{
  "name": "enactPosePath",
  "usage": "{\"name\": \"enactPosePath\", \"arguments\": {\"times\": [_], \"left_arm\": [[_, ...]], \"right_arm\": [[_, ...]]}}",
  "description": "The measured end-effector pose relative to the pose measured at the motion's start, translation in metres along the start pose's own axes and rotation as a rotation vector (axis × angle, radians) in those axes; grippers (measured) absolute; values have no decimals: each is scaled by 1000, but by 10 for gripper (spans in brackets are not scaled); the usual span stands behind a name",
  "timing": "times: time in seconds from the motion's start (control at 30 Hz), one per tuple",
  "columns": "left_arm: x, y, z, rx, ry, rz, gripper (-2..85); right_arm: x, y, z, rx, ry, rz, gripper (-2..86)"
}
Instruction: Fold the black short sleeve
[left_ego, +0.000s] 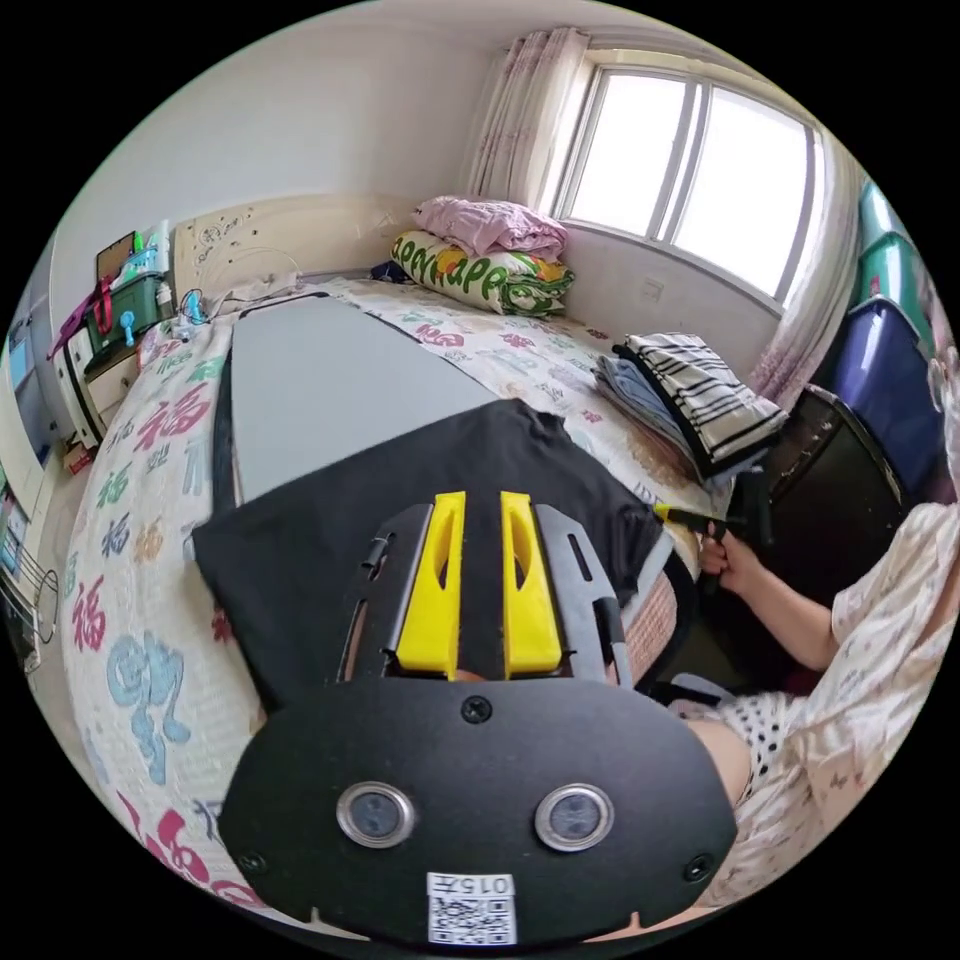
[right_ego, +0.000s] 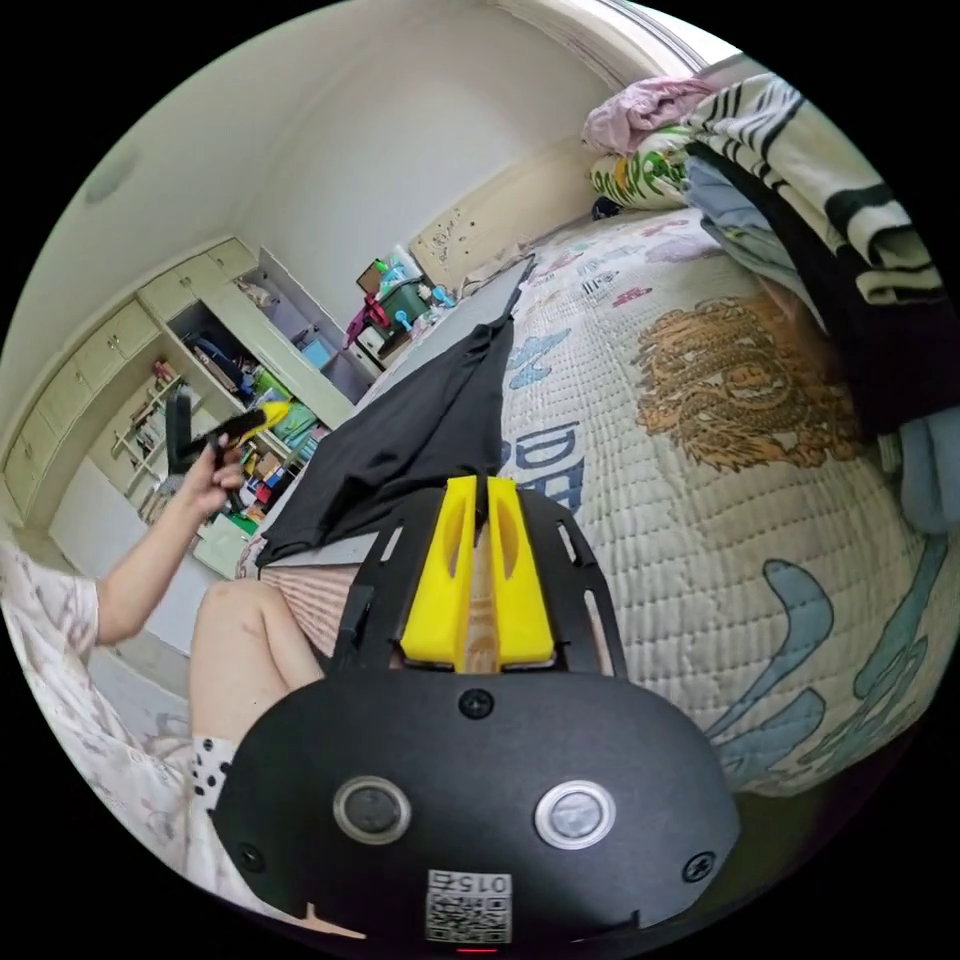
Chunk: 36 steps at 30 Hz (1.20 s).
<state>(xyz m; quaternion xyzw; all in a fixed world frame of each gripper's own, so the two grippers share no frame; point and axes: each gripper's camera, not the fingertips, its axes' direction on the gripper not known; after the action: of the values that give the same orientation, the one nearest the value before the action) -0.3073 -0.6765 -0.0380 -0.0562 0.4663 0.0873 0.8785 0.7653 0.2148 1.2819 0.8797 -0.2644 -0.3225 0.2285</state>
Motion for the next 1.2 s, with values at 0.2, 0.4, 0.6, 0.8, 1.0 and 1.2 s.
{"name": "enactPosePath", "arguments": {"times": [0.2,0.4,0.6,0.8,1.0,1.2], "left_arm": [[48,-171,155,-112,-49,51,99],[85,-259,305,-263,-44,128,93],[111,-283,383,-398,-58,280,84],[112,-275,410,-458,-110,349,42],[110,-263,405,-390,-133,361,8],[95,-268,357,-177,-50,257,4]], "right_arm": [[-9,-23,-28,61,-96,15,5],[-24,-42,-46,76,-145,23,1],[-40,-49,-53,90,-162,17,0],[-52,-49,-54,87,-170,46,0],[-45,-39,-67,147,-267,191,1],[-71,-41,-112,219,-98,118,0]]}}
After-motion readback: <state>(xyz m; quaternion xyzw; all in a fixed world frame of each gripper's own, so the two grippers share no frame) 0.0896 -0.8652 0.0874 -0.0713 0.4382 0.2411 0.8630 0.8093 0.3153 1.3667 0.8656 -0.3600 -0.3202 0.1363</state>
